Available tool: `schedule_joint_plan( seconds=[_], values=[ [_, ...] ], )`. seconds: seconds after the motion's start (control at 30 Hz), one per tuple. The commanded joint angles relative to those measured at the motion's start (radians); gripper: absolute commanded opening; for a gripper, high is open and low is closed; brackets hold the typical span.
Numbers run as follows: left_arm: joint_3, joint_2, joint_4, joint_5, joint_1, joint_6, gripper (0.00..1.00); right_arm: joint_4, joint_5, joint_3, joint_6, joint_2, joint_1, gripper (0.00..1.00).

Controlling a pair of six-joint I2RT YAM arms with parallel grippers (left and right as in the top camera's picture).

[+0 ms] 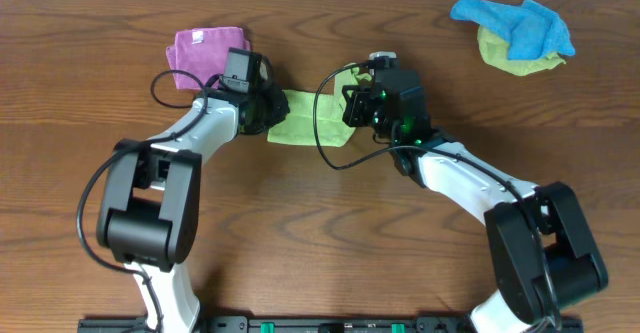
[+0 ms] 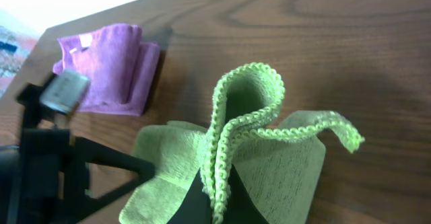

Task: Fold the cloth
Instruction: 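Fold the right end of the strip toward the left gripper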

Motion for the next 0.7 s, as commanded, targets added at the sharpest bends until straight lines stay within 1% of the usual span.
schedule_joint_plan(
  seconds=[0.0, 0.17, 0.33, 0.53, 0.67],
  values=[
    [0.023, -0.047, -0.019, 0.012, 0.006, 0.048, 0.06, -0.005, 0.020, 0.016, -0.026, 0.010, 0.012, 0.01],
    [0.023, -0.053, -0.087, -0.032, 0.006, 0.072, 0.06, -0.005, 0.019, 0.027, -0.034, 0.010, 0.012, 0.01],
    [0.023, -0.057, -0.131, -0.053, 0.013, 0.126, 0.06, -0.008, 0.019, 0.040, -0.038, 0.010, 0.012, 0.01],
    [0.023, -0.055, -0.183, -0.197, 0.018, 0.131, 0.06, -0.009, 0.018, 0.072, -0.045, 0.010, 0.028, 0.01],
    [0.021, -0.046, -0.180, -0.205, 0.017, 0.145, 0.06, -0.008, 0.019, 0.087, -0.045, 0.010, 0.038, 0.01]
  ],
)
